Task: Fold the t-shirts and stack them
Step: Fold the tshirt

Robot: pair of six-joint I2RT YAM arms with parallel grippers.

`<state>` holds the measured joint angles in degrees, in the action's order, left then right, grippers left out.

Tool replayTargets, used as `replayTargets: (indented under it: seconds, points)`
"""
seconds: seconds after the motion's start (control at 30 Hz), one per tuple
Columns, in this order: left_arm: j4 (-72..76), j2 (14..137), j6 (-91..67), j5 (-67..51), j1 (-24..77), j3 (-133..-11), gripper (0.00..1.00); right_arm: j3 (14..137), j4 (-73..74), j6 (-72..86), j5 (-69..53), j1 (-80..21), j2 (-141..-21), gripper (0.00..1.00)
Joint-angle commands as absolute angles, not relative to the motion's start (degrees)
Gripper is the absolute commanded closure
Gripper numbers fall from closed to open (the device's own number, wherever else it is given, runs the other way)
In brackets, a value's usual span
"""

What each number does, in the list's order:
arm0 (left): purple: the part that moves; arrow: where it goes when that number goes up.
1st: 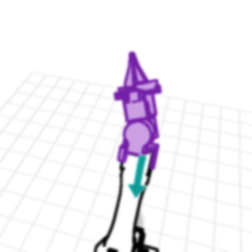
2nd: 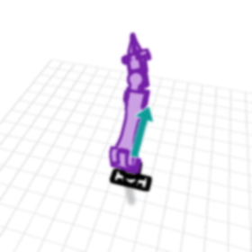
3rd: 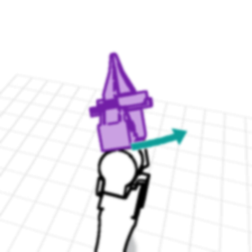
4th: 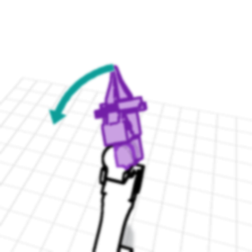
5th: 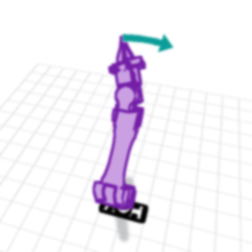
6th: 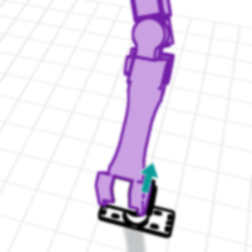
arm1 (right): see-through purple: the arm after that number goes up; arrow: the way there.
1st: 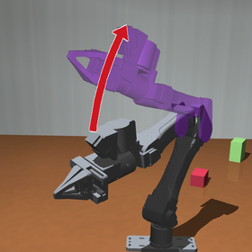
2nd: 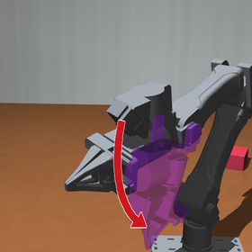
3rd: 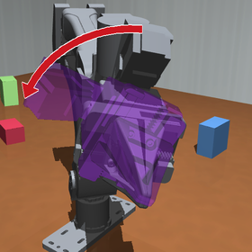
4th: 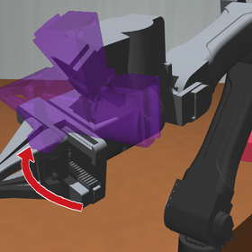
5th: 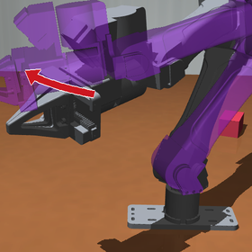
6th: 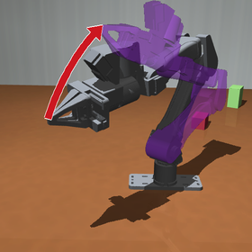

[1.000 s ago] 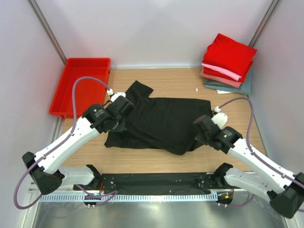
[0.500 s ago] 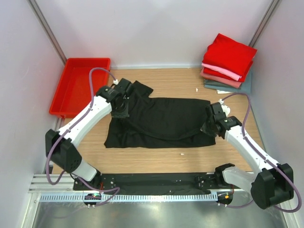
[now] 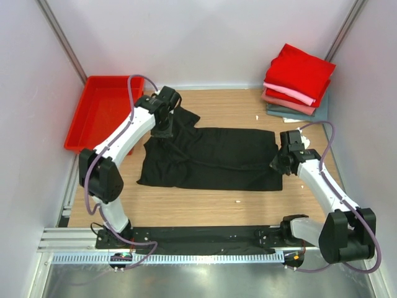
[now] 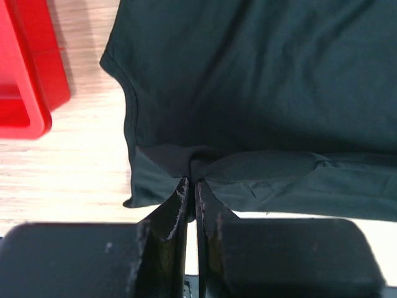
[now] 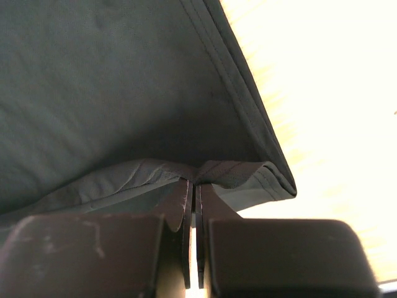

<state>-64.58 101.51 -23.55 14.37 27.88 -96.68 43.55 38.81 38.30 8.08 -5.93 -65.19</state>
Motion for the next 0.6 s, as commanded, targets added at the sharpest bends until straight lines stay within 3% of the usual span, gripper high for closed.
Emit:
replayTargets:
  seconds: [0.0, 0.23, 0.4, 0.5, 0.53, 0.57]
  points:
    - [-66.0, 104.4, -21.2, 14.6, 26.4, -100.5, 0.94, 43.3, 34.9, 36.6, 6.5, -5.3, -66.6, 0.96]
    - [-67.8, 110.3, -20.9, 14.7, 25.2, -105.0, 0.93, 43.4, 32.2, 35.9, 5.5, -4.7, -71.4, 0.94]
    - [-71.4, 116.8, -21.0, 17.6, 24.7, -112.7, 0.86, 43.9, 29.9, 36.3, 5.4, -3.3, -75.0, 0.8]
    - [-73.3, 122.4, -21.1, 19.4, 23.9, -119.2, 0.72, 45.1, 28.6, 36.7, 6.0, -2.6, -77.4, 0.63]
    - [-73.8, 124.9, -20.7, 19.7, 23.6, -121.7, 0.67, 45.5, 28.3, 36.9, 6.3, -2.5, -78.1, 0.54]
    - [-74.4, 126.1, -20.7, 19.7, 23.1, -123.7, 0.62, 47.1, 28.2, 36.9, 6.4, -2.1, -79.7, 0.39]
